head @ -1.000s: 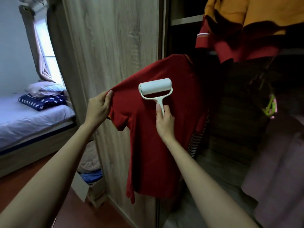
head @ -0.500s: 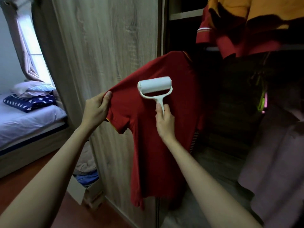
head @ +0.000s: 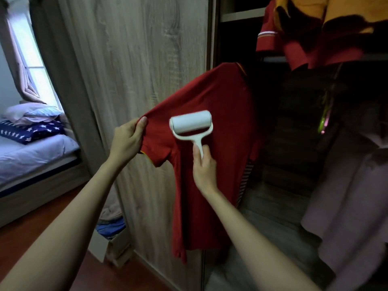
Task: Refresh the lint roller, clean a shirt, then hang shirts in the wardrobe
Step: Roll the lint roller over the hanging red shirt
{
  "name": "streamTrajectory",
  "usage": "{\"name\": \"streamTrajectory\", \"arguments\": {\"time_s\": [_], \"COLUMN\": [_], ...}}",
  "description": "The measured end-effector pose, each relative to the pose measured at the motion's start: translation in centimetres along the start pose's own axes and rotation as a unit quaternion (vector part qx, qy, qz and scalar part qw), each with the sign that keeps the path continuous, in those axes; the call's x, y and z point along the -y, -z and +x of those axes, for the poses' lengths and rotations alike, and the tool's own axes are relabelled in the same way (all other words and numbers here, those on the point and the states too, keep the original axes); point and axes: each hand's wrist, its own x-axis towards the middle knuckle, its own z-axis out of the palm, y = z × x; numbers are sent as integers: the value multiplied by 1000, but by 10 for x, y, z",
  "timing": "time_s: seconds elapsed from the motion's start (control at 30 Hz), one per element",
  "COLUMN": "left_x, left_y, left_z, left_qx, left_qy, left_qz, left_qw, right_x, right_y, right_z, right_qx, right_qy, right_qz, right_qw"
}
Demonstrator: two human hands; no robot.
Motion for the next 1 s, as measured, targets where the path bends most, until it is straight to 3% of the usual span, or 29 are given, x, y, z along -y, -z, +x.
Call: {"name": "streamTrajectory", "arguments": {"time_s": [0.13, 0.33, 0.6, 0.8, 1.0], "left_x": [0, 2, 2, 4, 13], "left_y": [1, 2, 6, 4, 4], "left_z": [-3, -1, -3, -3, -3], "left_qx": [-7, 6, 8, 15, 18], "left_qy": [-7, -18, -35, -17, 4], "left_qz": [7, 0, -5, -33, -89], "left_qw": [1000, 1000, 999, 999, 996], "right_x": [-23, 38, -19, 24, -18], "right_y": [-5, 2, -5, 1, -3], "right_z": [-42, 39, -34, 31, -30], "right_qx": [20, -52, 1, -56, -8], "right_qy": [-53, 12, -58, 7, -70], "right_qz": [4, 9, 2, -5, -6], "right_qw": [998, 999, 998, 998, 997]}}
